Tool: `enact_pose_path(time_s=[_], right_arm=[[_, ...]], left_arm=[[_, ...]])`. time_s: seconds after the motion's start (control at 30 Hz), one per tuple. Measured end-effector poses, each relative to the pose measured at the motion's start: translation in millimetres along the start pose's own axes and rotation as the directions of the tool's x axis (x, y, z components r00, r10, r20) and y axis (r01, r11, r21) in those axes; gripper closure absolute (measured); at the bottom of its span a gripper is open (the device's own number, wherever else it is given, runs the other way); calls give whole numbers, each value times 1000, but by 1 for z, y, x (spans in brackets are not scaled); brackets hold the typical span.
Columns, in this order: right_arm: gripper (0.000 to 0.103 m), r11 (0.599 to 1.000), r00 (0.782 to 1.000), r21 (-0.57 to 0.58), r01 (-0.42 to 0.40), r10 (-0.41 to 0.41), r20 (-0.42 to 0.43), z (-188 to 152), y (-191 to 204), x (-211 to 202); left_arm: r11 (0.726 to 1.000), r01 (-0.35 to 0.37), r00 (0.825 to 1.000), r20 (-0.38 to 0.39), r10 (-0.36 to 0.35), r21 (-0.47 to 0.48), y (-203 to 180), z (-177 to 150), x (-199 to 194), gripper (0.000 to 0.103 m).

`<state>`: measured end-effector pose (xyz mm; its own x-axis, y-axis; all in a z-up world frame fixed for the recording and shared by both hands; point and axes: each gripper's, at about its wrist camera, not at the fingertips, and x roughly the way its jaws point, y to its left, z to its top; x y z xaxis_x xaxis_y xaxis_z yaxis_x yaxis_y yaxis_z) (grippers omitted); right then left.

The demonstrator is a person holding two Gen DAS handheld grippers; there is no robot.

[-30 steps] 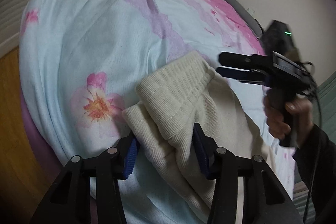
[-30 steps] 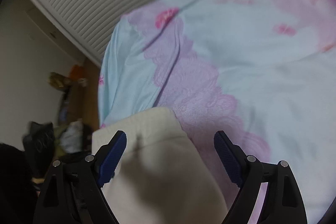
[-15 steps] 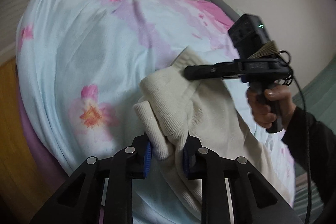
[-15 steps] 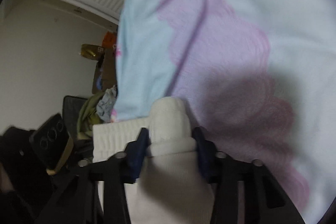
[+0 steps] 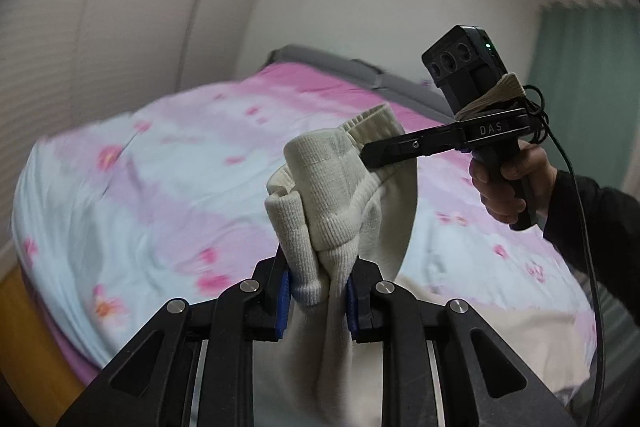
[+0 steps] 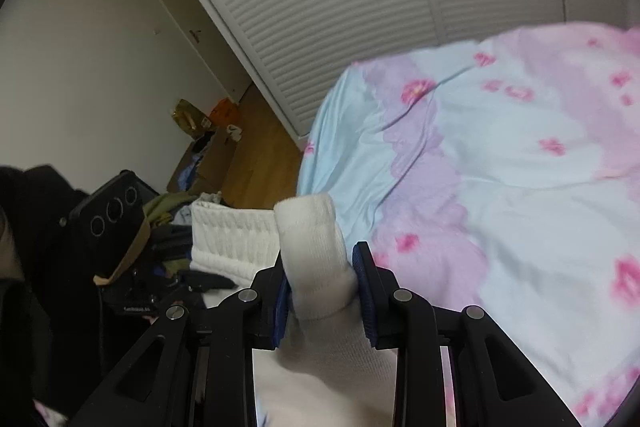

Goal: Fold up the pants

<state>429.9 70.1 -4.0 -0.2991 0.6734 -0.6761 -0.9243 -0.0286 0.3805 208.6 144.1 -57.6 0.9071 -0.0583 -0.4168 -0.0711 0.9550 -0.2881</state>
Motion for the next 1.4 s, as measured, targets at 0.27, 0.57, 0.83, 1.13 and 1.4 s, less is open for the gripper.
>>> enact_pose_path(time_s=[0.27, 0.57, 0.83, 1.13, 1.4], right_arm=[[73, 989, 989, 38, 144, -145, 13, -128, 30, -111], [72, 952, 964, 165, 258, -265, 23, -318, 11, -171], [60, 909, 929, 310, 280, -337, 152, -427, -1, -185], [52, 798, 875, 510, 321, -456, 163, -488, 25, -202], [27, 595, 802, 753, 281, -577, 156, -521, 61, -224]], left_arm=[[964, 158, 986, -82, -143, 212, -162, -44, 5, 80], [909, 260, 955, -228, -191, 326, -292, -140, 58, 79], [830, 315, 931, -319, -176, 460, -337, -181, 66, 75], [760, 467, 872, -381, -309, 452, -361, -192, 40, 49], [794, 442, 883, -357, -303, 418, -335, -170, 31, 43]])
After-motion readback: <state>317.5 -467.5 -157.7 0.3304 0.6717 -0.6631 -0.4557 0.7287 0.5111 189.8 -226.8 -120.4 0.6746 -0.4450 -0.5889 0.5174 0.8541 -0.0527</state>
